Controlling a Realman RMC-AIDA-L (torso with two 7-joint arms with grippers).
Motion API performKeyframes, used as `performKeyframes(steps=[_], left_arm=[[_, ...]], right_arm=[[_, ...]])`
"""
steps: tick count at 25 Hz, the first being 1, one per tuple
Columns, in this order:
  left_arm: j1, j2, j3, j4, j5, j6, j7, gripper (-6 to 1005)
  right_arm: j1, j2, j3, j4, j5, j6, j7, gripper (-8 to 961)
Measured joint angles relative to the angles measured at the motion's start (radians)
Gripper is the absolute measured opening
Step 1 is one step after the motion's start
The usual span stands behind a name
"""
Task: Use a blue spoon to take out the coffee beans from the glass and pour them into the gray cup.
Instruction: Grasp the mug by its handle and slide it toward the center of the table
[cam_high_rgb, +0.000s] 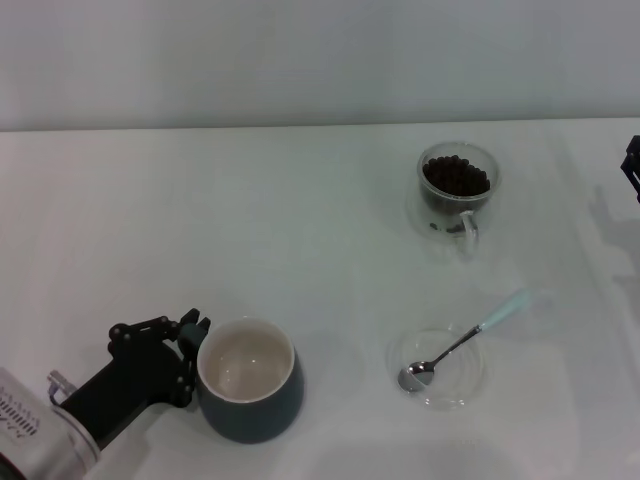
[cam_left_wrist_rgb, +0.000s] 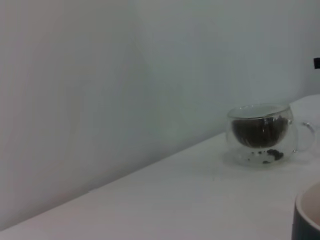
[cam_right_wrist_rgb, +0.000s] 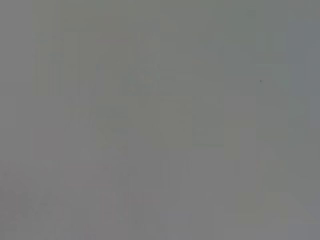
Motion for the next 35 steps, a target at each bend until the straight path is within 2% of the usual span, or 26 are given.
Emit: performKeyframes(steps=[21,29,35], left_arm=[[-0.041,-0.001,-0.002,0.045,0.044,-0.060,0.000,89],[-0.028,-0.001,-0.001,0.057,0.046,-0.055,0.038,142],[-0.006,-0.001,-0.001,0.064,0.038,-0.054,0.090,314]], right_arm=[[0.000,0.000,0.000,0.001,0.000,0.000,0.002,835],[-0.003,0.000,0.000,0.002,0.000,0.000,0.000,834],[-0.003,0.000,0.000,0.004,0.000,0.000,0.000,834]])
